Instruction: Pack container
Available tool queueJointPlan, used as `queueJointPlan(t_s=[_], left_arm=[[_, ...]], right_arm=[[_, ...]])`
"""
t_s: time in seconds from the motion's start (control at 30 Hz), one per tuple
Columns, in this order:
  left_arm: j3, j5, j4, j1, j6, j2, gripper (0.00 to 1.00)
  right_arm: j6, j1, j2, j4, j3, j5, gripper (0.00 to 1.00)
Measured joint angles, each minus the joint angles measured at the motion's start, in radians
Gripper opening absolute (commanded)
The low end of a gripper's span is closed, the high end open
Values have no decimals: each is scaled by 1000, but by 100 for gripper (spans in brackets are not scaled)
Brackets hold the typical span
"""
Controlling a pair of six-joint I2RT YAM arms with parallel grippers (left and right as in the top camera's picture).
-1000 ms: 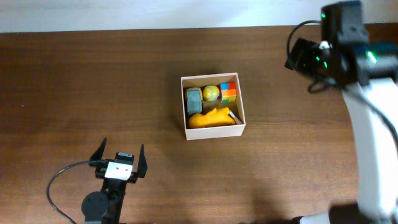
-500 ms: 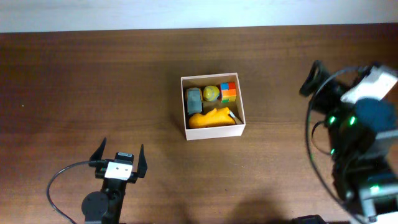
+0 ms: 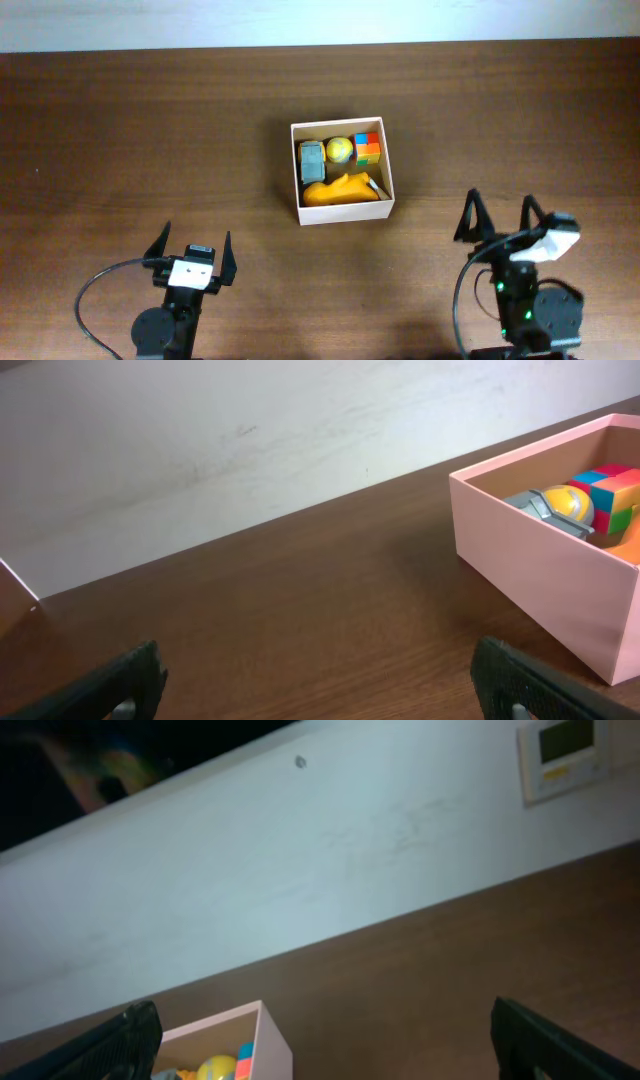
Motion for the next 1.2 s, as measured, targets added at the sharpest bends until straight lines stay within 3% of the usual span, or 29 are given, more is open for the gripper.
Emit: queueJointPlan(t_s=[0.23,0.67,0.77,1.03,1.2], left_arm=[[0,0,0,0,0,0,99],[0,0,0,0,0,0,99],[0,0,0,0,0,0,99],[0,0,0,0,0,0,99],[0,0,0,0,0,0,99]], right_arm=[[0,0,-170,26,-147,-34,99],[-10,0,-211,-39,-266,-56,99],[-48,0,-216,-51,-268,-56,99],[-317,38,-216,-52,-268,-56,99],[-390,42,-216,-52,-268,-56,99]])
